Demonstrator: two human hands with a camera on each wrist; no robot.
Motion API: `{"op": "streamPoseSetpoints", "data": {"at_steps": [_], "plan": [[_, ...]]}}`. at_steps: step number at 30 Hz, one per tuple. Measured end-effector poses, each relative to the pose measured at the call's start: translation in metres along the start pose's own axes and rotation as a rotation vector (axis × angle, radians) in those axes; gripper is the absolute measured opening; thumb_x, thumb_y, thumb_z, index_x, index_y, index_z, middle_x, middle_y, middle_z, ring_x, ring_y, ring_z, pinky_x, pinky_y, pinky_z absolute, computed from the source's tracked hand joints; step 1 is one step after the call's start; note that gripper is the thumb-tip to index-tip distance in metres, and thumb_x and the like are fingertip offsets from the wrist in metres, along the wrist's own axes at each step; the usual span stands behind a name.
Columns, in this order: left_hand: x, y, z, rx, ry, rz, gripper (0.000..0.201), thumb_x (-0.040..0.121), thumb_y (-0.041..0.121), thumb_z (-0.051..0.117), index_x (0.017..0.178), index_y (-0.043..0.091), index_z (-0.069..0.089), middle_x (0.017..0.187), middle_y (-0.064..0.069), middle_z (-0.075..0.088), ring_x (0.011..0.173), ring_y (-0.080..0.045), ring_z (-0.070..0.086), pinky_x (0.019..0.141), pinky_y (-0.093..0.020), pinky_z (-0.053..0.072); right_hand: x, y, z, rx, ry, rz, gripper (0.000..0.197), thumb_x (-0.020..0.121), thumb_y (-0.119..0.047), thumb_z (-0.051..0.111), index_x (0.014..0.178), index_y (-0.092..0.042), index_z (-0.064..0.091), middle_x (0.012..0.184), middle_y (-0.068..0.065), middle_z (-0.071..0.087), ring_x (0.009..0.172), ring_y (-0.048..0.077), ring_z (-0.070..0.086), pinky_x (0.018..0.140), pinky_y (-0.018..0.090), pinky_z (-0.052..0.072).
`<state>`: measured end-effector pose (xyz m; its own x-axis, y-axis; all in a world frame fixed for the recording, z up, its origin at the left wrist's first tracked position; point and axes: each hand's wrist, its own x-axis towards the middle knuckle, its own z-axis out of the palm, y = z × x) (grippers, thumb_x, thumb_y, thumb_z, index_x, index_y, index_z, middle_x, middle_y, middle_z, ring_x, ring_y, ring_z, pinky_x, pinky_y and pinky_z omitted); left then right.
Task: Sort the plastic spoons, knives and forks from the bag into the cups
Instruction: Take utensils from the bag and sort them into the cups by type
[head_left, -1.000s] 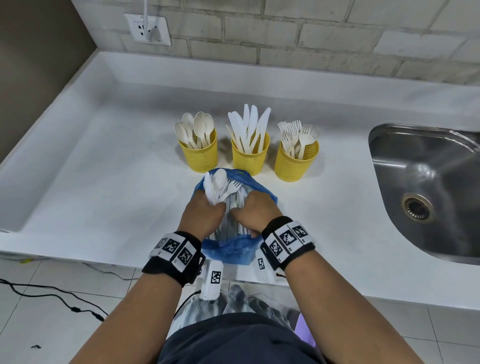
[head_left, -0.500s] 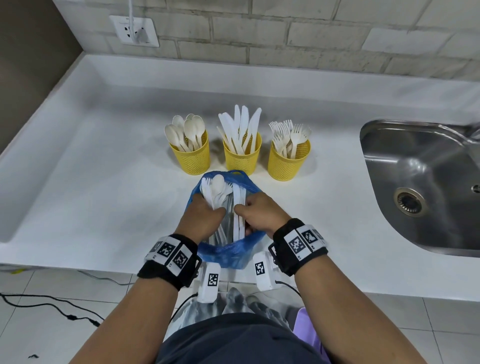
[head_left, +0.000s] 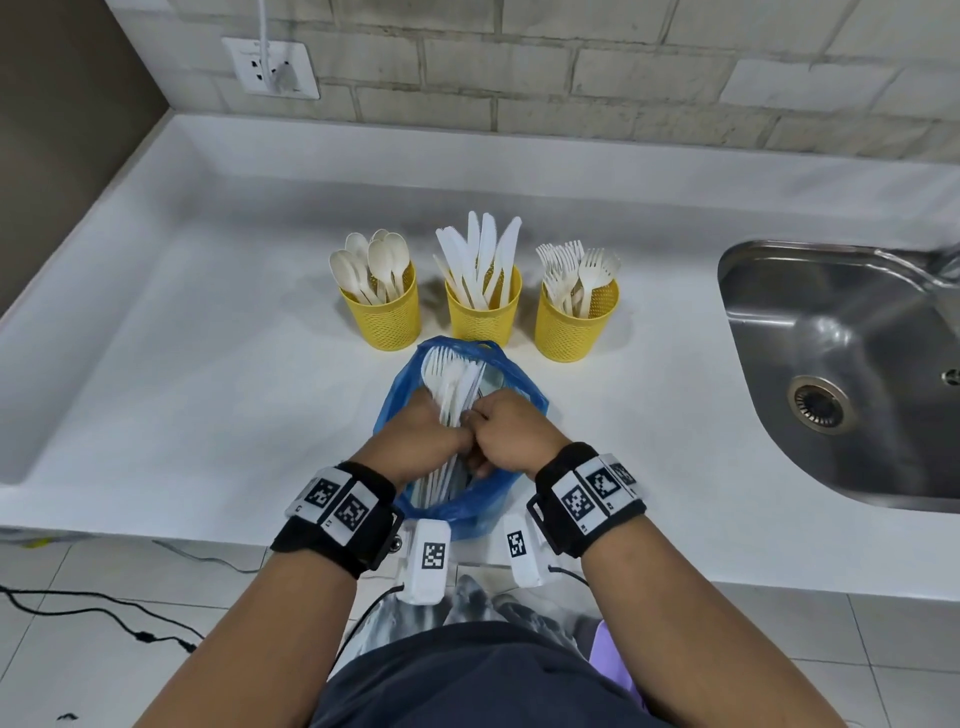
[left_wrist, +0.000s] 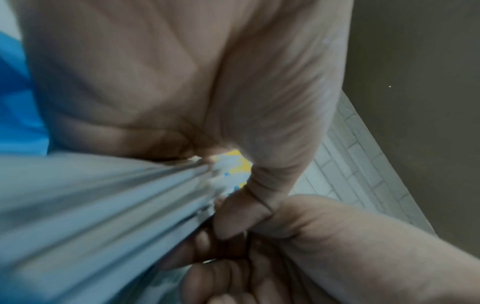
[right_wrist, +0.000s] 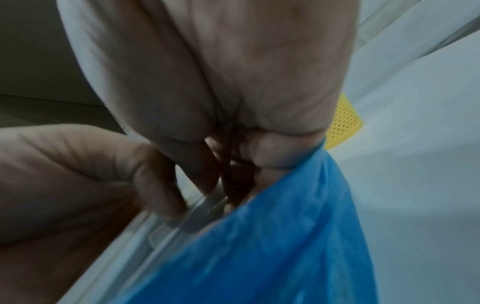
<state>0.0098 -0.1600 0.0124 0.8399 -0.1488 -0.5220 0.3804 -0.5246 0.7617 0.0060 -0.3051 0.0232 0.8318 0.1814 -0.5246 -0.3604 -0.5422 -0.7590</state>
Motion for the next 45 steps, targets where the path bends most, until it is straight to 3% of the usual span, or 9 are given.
{"op": "streamPoseSetpoints", "data": {"at_steps": [9,12,15,20,26,30,35,40,45], "plan": [[0.008,-0.015,0.011,0.105,0.136,0.133,0.031,0.075,0.019,0.078,0.104,0.017,0.067,0.093,0.003,0.071,0.092,-0.018,0.068,0.072,-0.028,0.051,0.001,0.003,-0.012,-0.014,0.014,-0.005,0.030,0.098,0.003,0.044,0.112,0.007,0.070,0.081,0.009,0.064,0.069,0.023,0.063,0.065,0.033,0.056],[0.004,-0.015,0.004,0.113,0.108,0.091,0.025,0.078,0.013,0.075,0.101,0.017,0.065,0.088,0.002,0.068,0.084,-0.017,0.065,0.063,-0.025,0.044,0.007,0.007,-0.021,0.092,0.103,-0.007,0.029,0.103,-0.008,0.047,0.122,0.006,0.064,0.096,0.014,0.064,0.082,0.027,0.064,0.081,0.046,0.062],[0.001,-0.013,-0.006,0.183,0.001,0.126,0.035,0.076,0.015,0.075,0.108,0.021,0.062,0.095,0.004,0.067,0.088,-0.016,0.064,0.067,-0.027,0.044,0.007,0.003,-0.028,0.217,0.194,-0.076,0.029,0.102,-0.010,0.046,0.122,0.001,0.064,0.104,0.016,0.067,0.089,0.031,0.067,0.089,0.056,0.060],[-0.005,-0.007,-0.009,0.174,-0.012,0.235,0.041,0.078,0.012,0.075,0.114,0.027,0.062,0.096,0.012,0.067,0.089,-0.009,0.063,0.070,-0.022,0.043,0.000,-0.010,-0.038,0.653,0.231,-0.172,0.041,0.084,-0.016,0.048,0.119,-0.016,0.069,0.128,0.008,0.071,0.108,0.022,0.068,0.094,0.037,0.053],[-0.005,0.004,0.007,0.060,0.104,0.422,0.043,0.080,0.005,0.076,0.105,0.035,0.058,0.096,0.013,0.068,0.084,0.009,0.062,0.070,-0.010,0.044,-0.011,-0.027,-0.024,0.311,0.376,-0.450,0.048,0.091,-0.025,0.037,0.117,-0.010,0.074,0.122,0.000,0.073,0.118,0.013,0.064,0.109,0.035,0.047],[-0.008,0.011,0.015,-0.048,0.210,0.532,0.042,0.076,0.028,0.075,0.115,0.019,0.060,0.102,0.003,0.071,0.096,-0.007,0.067,0.081,-0.022,0.053,-0.015,-0.031,-0.018,0.089,0.442,-0.587,0.045,0.099,-0.021,0.036,0.128,-0.008,0.068,0.128,0.004,0.069,0.120,0.015,0.062,0.107,0.032,0.047],[-0.012,0.021,0.006,-0.133,0.299,0.542,0.046,0.080,0.004,0.078,0.121,0.018,0.062,0.105,0.005,0.072,0.094,-0.007,0.067,0.079,-0.016,0.051,-0.025,-0.031,-0.035,0.514,0.452,-0.599,0.038,0.097,-0.029,0.045,0.124,-0.015,0.068,0.126,0.002,0.070,0.121,0.014,0.064,0.108,0.034,0.048],[-0.027,0.054,-0.015,-0.260,0.302,0.620,0.041,0.083,0.004,0.078,0.118,0.018,0.064,0.106,0.007,0.074,0.101,-0.009,0.070,0.088,-0.023,0.054,-0.038,-0.011,-0.050,0.673,0.223,-0.566,0.046,0.082,-0.002,0.050,0.126,-0.010,0.064,0.123,0.009,0.070,0.119,0.021,0.066,0.099,0.032,0.053],[-0.036,0.082,-0.014,-0.376,0.267,0.690,0.028,0.083,-0.004,0.077,0.108,0.005,0.066,0.089,0.008,0.074,0.087,-0.012,0.072,0.078,-0.029,0.056,-0.031,-0.007,-0.033,0.891,-0.019,-0.246,0.055,0.077,-0.024,0.052,0.129,-0.008,0.061,0.115,0.018,0.058,0.097,0.029,0.060,0.088,0.040,0.056]]}}
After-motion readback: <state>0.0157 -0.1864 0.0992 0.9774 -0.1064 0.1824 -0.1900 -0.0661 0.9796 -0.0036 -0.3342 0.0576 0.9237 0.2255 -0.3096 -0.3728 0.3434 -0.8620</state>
